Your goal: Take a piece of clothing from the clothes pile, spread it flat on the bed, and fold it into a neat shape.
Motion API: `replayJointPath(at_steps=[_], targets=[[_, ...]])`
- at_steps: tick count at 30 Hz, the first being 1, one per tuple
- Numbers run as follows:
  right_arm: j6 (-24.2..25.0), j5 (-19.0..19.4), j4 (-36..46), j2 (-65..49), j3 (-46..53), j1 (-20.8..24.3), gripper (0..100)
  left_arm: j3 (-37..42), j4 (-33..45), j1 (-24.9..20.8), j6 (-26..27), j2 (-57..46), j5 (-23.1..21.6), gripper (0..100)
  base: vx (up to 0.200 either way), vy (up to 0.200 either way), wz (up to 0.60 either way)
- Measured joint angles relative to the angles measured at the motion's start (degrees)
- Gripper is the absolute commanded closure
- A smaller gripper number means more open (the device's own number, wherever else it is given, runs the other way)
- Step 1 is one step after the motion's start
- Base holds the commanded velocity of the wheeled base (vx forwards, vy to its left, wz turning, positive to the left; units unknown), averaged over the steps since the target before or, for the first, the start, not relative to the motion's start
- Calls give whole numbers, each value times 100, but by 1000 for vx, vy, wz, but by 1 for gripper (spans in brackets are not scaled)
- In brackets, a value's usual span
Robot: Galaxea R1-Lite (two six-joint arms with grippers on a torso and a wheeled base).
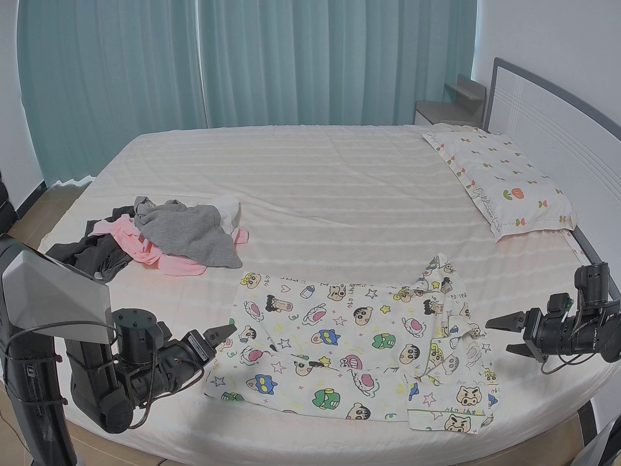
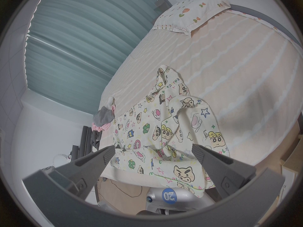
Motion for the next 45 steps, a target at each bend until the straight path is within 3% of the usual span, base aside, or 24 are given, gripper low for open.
replayJointPath(at_steps=[6, 11, 15, 18, 23, 29, 45], targets=[[-223, 28, 0, 46, 94, 1, 0, -102, 325, -46, 1340, -20, -20, 0, 0, 0, 0], [-406, 134, 0, 85, 182, 1, 0, -591, 1625, 88, 1942, -48, -178, 0, 0, 0, 0], [-636, 244, 0, 113, 258, -21, 0, -1114, 2554, 361, 2714, -65, -950, 0, 0, 0, 0], [-931, 288, -2, 160, 311, -57, 0, -1398, 2719, 555, 3190, -37, -1403, 0, 0, 0, 0], [-1452, 321, -4, 361, 374, -156, 0, -1757, 2816, 833, 3775, 228, -1705, 0, 0, 0, 0], [-1547, 336, 0, 546, 405, -208, 0, -1894, 2825, 926, 3964, 568, -2044, 0, 0, 0, 0], [-1556, 340, -2, 614, 480, -195, 0, -2037, 2792, 807, 3945, 969, -2121, 0, 0, 0, 0]])
